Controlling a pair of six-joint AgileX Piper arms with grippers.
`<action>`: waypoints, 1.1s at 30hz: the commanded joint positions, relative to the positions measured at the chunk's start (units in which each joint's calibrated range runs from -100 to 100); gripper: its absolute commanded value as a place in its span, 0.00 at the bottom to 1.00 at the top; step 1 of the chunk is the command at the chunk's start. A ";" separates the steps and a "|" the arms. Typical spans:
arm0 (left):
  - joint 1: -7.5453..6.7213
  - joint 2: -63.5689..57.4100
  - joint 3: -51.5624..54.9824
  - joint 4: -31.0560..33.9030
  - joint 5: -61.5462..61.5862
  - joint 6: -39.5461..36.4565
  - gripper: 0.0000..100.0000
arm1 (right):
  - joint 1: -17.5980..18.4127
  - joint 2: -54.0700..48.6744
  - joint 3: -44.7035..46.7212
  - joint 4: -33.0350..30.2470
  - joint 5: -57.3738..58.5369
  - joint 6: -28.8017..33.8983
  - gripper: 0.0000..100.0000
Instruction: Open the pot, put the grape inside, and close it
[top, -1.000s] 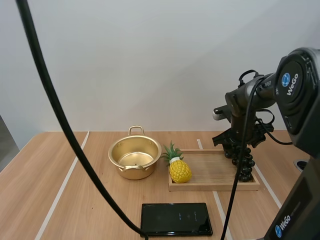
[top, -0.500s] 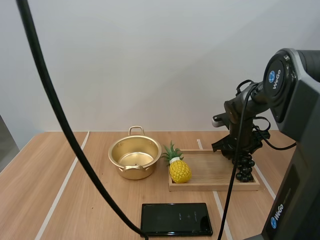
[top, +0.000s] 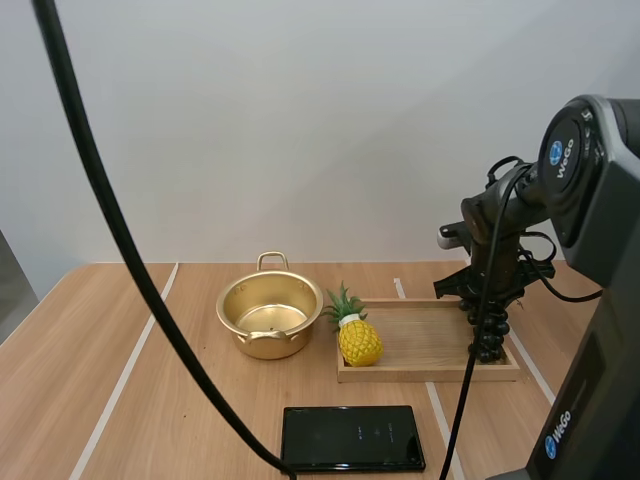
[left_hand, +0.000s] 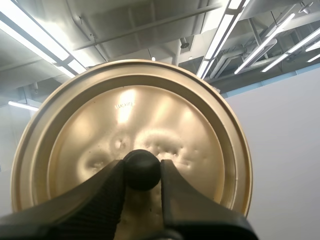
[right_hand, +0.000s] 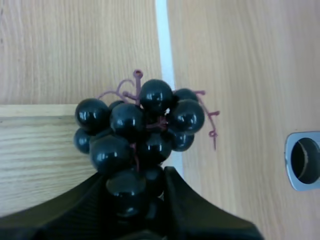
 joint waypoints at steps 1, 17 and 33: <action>0.10 -0.32 -0.41 -0.23 -1.15 -0.57 0.00 | -0.20 -3.42 0.05 -0.12 0.67 0.47 0.00; 0.10 -0.32 -0.41 -2.18 -0.56 -0.57 0.00 | -0.12 -21.92 -0.26 0.63 0.11 0.17 0.00; 0.10 -0.37 -0.41 -0.40 0.23 -0.23 0.00 | -0.12 -28.12 -15.12 32.34 10.38 -22.57 0.00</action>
